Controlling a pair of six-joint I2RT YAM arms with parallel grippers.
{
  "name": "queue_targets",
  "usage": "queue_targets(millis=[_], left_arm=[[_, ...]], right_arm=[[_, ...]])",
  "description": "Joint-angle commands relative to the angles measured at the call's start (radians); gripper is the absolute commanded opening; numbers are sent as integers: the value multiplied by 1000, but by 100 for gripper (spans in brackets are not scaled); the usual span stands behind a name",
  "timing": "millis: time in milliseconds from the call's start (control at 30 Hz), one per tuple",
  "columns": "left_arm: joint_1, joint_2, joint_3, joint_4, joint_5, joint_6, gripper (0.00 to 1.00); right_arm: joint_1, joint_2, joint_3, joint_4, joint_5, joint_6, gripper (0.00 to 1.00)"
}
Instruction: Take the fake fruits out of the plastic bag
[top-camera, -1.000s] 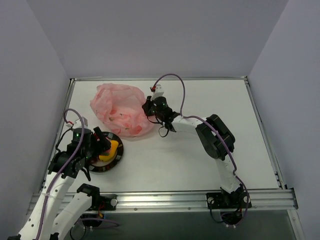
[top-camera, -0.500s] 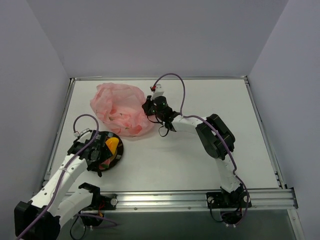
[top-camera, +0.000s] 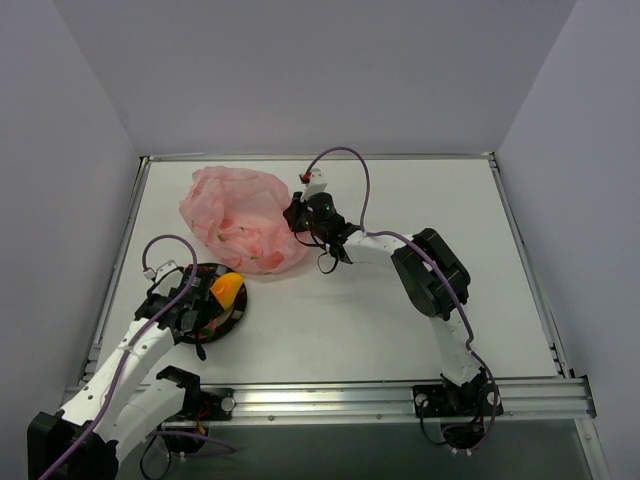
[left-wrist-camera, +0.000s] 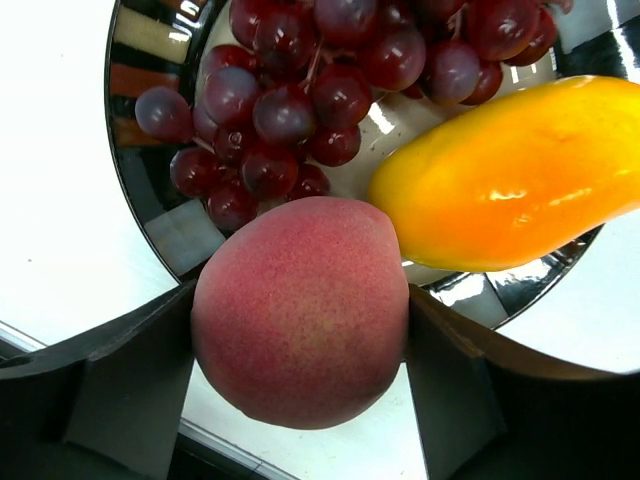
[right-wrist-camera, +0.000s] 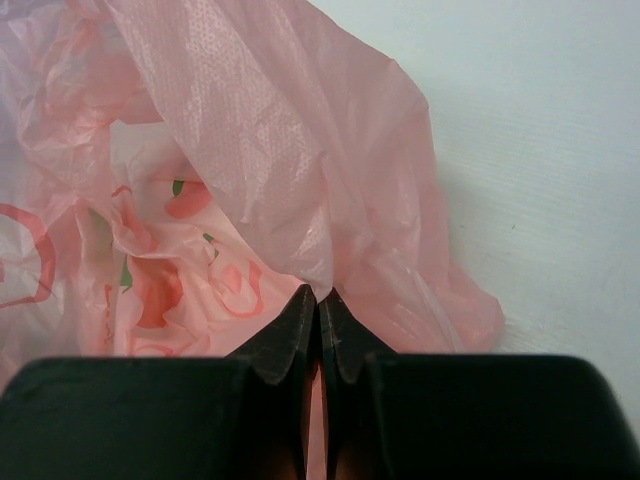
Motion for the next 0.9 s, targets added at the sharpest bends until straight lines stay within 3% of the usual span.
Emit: queue_targets(millis=[0,33,67,367,567,833,867], left_arm=[[-2,-22,6,16,-38,22,77],[-8,-26,9,17,-36,24,82],[-13,-31,12,14,-36,25,95],[-29,-166,81,43,-76,108,94],[-31,-206,276,166,-82,303,94],[-29,-184,391,284,-73,491,94],[-29,-184,397,293,-67,505,94]], right_arm=[[-3,-34,23,53,-12,-3,0],[-3,-34,23,51,-12,-3,0],[-3,-32,23,50,-12,-3,0],[0,-17,45,34,-10,4,1],[15,56,120,47,39,46,1],[23,317,542,-25,117,99,2],[22,354,581,-39,101,99,9]])
